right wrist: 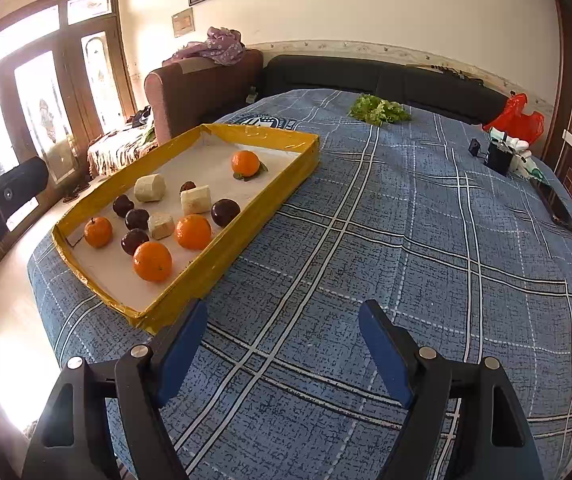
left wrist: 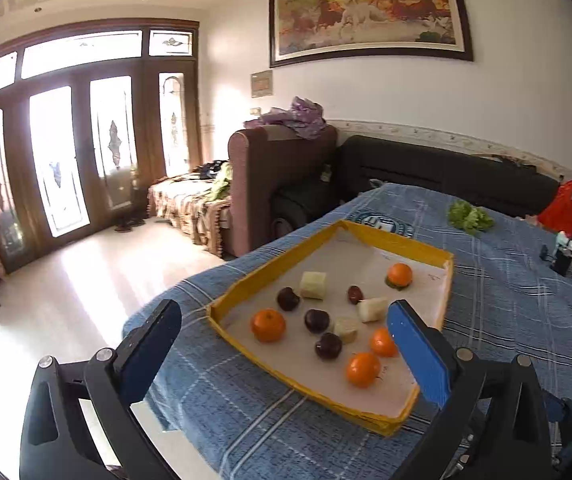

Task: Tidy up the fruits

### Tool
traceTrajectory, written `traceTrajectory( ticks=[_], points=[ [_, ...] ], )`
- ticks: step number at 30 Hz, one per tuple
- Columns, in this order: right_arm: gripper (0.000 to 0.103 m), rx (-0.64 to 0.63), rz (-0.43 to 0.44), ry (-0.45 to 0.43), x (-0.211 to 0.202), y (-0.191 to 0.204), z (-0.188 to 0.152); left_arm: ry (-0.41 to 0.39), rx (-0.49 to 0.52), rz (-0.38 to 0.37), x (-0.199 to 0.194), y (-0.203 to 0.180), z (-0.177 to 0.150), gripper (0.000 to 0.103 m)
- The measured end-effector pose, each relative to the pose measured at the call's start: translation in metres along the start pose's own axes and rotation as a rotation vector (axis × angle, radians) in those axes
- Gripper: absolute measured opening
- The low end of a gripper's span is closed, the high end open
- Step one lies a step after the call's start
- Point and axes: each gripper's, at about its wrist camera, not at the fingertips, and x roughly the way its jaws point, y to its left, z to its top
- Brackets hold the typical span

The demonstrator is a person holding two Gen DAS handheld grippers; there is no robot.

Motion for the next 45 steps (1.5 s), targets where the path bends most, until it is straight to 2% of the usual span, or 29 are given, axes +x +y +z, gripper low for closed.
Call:
traceTrajectory(
  ticks=[2, 5, 11, 17, 24, 29, 45],
  points=[
    [0.083, -0.005, 0.003, -0.003, -0.002, 0.002, 0.0, -0.006, -0.004, 0.024, -0.002, 0.004, -0.002, 0.103],
    [0.083, -0.009, 0.007, -0.003, -0.002, 0.004, -0.001, -0.004, -0.03, 0.02, -0.004, 0.01, -0.004, 0.103],
    [0.084, -0.025, 0.017, 0.0, -0.003, 0.011, -0.003, 0.046, -0.039, -0.066, 0.0, 0.014, 0.0, 0.103],
    [0.086, -0.04, 0.023, 0.002, -0.003, 0.018, -0.004, 0.086, -0.018, -0.12, 0.005, 0.007, -0.004, 0.103],
    [0.086, -0.046, 0.024, 0.008, 0.0, 0.02, -0.003, 0.143, -0.004, -0.139, 0.016, 0.005, -0.009, 0.103],
    [0.086, -0.048, 0.024, 0.013, 0.002, 0.022, -0.004, 0.216, -0.017, -0.187, 0.031, 0.003, -0.015, 0.103],
    [0.086, -0.077, 0.022, 0.027, 0.011, 0.032, -0.004, 0.265, -0.024, -0.156, 0.047, 0.008, -0.021, 0.103]
  ],
)
